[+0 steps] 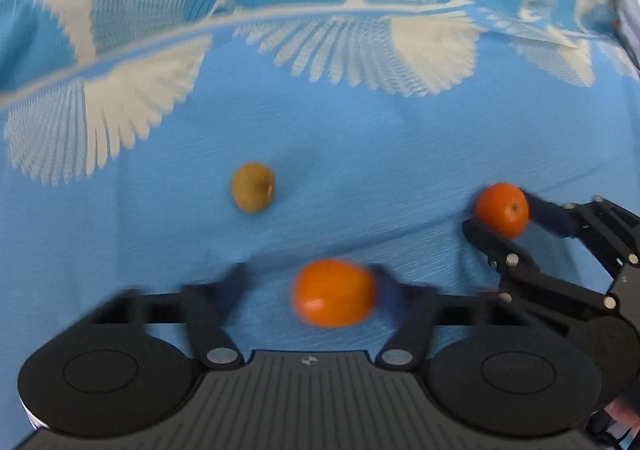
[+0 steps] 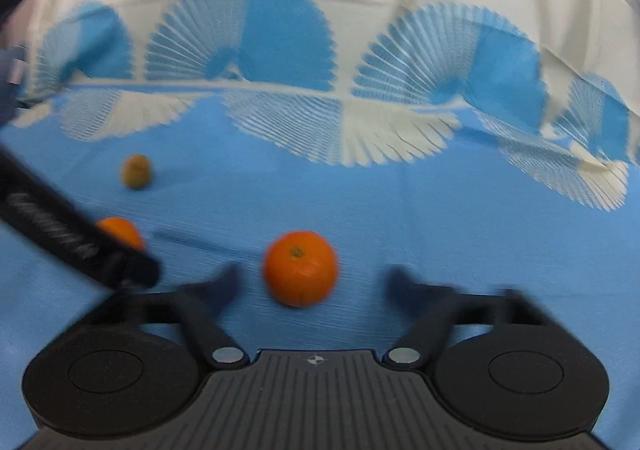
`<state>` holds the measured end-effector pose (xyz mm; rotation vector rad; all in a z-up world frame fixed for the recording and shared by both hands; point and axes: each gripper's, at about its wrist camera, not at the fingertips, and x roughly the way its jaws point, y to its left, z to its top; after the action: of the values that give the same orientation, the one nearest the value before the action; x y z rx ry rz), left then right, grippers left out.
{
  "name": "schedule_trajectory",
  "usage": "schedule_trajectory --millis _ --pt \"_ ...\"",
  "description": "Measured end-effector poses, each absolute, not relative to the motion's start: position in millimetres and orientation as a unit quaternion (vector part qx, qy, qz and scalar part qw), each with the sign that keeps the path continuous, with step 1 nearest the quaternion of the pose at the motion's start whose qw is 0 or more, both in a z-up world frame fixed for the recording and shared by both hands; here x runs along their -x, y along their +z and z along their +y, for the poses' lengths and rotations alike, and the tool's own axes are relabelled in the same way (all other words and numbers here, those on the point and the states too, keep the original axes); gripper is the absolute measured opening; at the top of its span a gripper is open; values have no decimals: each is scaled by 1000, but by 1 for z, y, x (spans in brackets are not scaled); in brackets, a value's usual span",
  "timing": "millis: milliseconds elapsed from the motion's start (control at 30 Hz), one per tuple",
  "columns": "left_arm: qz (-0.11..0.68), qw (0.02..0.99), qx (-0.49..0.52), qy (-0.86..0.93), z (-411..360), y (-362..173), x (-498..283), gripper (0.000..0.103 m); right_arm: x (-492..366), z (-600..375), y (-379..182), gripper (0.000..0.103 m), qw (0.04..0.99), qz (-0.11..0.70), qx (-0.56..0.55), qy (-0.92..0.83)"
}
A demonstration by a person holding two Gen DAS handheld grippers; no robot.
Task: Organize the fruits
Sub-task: 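Grasp a large orange with the left tool while the right tool grasps a tangerine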
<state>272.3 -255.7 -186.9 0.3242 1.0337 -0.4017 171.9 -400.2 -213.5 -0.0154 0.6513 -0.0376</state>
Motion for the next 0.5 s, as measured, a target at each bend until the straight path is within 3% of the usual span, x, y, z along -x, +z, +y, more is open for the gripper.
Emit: schedule_trajectory --millis 67,233,500 --pt "498 833 -146 -192 -256 -184 -271 45 -169 -397 -211 39 946 324 17 -29" --pt "503 833 -132 -190 -248 -164 -253 44 -156 -405 -201 38 940 335 -34 -61" --pt "484 847 -122 -185 -213 -93 -185 45 -89 -393 -138 38 949 301 -57 -80"
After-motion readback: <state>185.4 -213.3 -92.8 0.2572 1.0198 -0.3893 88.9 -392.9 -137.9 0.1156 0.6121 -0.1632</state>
